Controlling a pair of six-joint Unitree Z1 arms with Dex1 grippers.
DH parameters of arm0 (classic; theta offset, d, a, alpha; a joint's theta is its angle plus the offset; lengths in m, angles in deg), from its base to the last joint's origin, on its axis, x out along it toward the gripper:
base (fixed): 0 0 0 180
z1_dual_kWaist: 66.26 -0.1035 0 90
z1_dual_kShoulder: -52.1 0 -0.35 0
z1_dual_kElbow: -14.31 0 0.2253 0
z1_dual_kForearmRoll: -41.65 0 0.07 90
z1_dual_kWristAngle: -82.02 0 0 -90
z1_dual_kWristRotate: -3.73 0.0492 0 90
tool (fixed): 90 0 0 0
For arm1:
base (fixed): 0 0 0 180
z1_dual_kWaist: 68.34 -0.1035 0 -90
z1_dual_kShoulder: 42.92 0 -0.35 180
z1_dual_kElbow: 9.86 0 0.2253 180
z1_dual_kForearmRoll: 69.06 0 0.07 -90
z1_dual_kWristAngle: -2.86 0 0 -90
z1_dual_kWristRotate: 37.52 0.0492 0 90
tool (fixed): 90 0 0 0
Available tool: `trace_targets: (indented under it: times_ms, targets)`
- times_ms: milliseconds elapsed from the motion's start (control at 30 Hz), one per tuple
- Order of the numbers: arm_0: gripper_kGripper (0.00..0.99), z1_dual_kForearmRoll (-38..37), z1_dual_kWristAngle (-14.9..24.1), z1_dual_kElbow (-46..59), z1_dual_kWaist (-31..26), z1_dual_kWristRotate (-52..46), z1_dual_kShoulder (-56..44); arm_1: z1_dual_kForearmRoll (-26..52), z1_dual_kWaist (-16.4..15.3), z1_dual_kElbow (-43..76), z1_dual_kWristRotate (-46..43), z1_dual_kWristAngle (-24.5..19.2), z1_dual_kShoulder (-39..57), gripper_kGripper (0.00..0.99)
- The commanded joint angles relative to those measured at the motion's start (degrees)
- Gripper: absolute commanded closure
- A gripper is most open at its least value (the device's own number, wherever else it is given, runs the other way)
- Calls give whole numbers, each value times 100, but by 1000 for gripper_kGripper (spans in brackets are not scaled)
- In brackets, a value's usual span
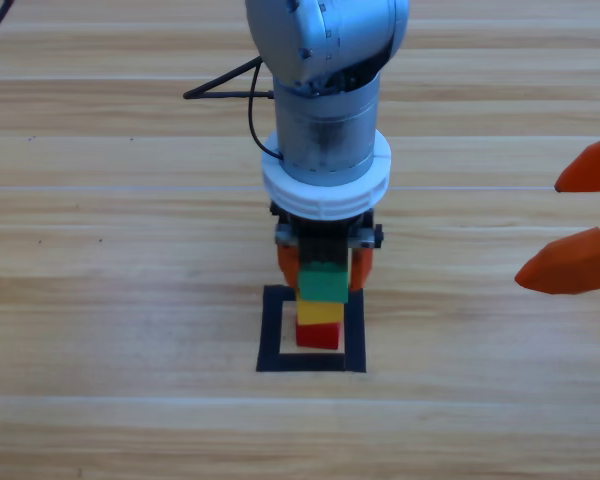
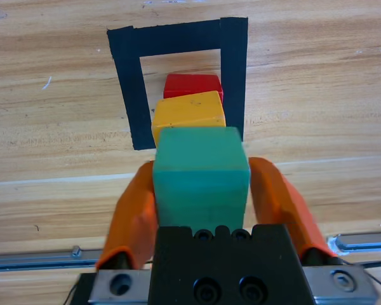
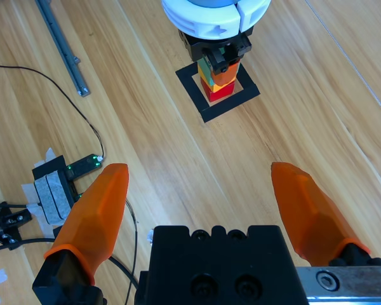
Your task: Stack the blocks in the rectangular block: red at the bottom, yellow in the middle, green on top
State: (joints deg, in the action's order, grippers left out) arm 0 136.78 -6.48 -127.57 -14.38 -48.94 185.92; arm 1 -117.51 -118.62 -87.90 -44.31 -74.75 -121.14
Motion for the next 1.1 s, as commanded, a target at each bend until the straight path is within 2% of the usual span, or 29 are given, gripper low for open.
trace_targets:
  times_ms: [33, 367, 533, 600, 733, 867, 933, 967, 1100]
  targets:
    - [2, 47, 105, 102, 121, -50, 258, 84, 150, 168, -50, 106, -167, 1]
    - [0, 47, 140, 137, 112, 3, 91, 84, 158, 168, -68, 150, -211, 1]
    - [0, 47, 298, 198, 121, -120, -612, 84, 150, 142, -129, 71, -343, 1]
    - [0, 47, 509, 277, 138, -200, -1042, 84, 158, 133, -138, 27, -387, 1]
    - [0, 38, 1247, 304, 411, -191, -1842, 75, 150, 98, -138, -8, -378, 1]
    - [0, -23, 1661, 691, 754, -59, -2765, 66, 150, 71, -138, -8, -370, 1]
    - [0, -392, 1828, 1209, 1096, 152, -3196, 66, 150, 54, -138, -8, -431, 1]
    - [0, -814, 1854, 1772, 1219, 310, -3477, 66, 150, 45, -138, -8, -466, 1]
    - [0, -3697, 1634, 5059, 1483, 1277, -4980, 66, 150, 36, -147, -8, -554, 1]
